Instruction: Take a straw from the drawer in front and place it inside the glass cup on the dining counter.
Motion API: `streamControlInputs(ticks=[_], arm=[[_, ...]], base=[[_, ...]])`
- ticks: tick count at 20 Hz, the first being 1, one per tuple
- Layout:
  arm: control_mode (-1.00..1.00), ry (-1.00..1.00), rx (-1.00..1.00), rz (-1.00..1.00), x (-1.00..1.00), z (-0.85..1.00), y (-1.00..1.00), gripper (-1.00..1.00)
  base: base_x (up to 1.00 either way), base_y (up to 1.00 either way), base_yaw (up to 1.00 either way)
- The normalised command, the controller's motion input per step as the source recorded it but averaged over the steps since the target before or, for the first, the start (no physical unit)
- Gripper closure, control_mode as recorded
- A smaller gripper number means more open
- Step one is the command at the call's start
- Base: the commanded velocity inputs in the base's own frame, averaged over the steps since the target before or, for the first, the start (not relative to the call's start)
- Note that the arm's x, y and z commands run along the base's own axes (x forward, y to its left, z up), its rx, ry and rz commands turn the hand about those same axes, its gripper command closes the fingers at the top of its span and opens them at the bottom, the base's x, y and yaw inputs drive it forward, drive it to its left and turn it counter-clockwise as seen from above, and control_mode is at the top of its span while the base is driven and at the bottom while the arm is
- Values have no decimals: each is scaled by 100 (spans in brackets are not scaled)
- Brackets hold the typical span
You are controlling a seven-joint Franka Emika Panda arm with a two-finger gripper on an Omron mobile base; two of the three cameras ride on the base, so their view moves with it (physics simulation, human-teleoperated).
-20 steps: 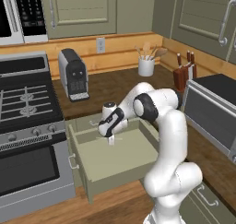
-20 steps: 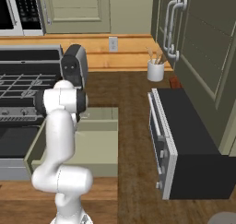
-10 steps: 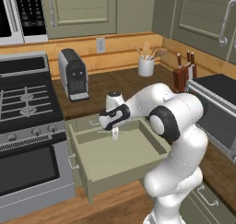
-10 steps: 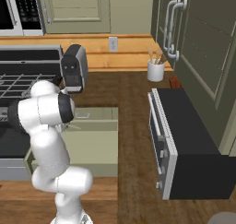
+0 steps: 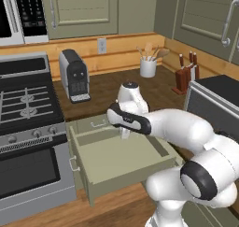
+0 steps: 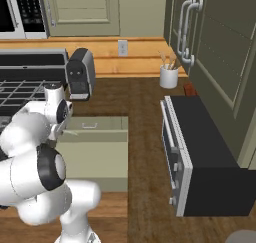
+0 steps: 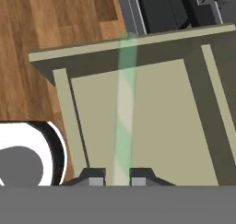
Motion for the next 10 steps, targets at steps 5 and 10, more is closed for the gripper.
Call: streamControlInputs(ticks=[5,10], arm=[[-100,-3,10,0,-66,100,-11,100],[-100,0,14,-1,-34,100,-11,100]], base=[[0,0,0],[0,0,0]])
